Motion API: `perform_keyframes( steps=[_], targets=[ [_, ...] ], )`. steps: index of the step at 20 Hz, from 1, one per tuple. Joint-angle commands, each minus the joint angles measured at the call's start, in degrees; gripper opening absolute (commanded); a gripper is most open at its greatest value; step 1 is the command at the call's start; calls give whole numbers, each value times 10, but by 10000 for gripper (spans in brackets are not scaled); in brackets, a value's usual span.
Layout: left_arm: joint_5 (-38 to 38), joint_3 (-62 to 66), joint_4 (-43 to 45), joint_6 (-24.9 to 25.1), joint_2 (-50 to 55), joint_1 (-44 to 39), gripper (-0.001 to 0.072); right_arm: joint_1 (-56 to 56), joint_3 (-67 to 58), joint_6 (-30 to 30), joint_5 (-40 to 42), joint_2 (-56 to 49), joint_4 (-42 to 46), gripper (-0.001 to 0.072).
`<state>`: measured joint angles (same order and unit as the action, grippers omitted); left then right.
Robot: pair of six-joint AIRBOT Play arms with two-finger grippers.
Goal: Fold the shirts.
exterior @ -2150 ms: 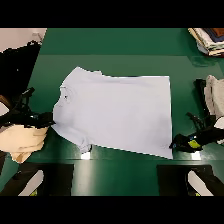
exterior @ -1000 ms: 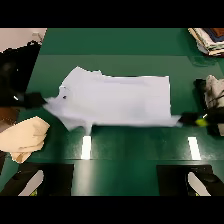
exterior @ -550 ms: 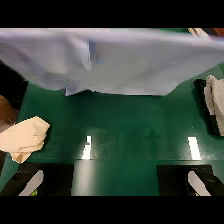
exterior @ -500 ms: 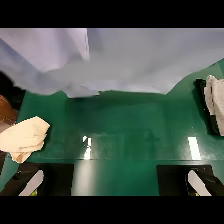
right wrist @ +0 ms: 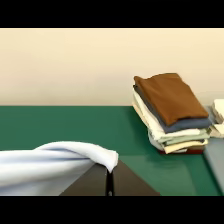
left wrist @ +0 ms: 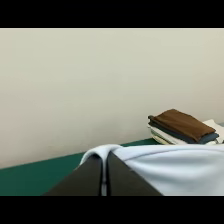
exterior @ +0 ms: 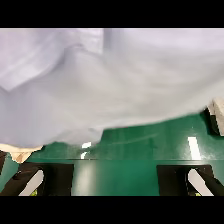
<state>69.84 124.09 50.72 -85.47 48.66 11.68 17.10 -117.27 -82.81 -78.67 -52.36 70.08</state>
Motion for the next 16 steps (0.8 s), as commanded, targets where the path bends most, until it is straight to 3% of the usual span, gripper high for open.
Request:
perform_keyframes(
  steps=[1,4,8,10,12,16],
  targets=[
    [2,-110,-6,0,9,0,21,-20,39,0,-48,-48,1,15],
    [36,-244,-6,6,60,0,22,-81,111,15,-90,-127,7,15],
    [41,-368,14,56,179,-45,22,-127,188,14,-85,-255,7,15],
    [8,-386,44,70,264,-77,22,-130,199,14,-71,-328,6,15],
    [-82,-383,42,76,351,-84,23,-127,183,14,-43,-397,5,15],
    [-185,-302,30,79,472,-84,23,-131,75,14,2,-516,4,15]
  ],
)
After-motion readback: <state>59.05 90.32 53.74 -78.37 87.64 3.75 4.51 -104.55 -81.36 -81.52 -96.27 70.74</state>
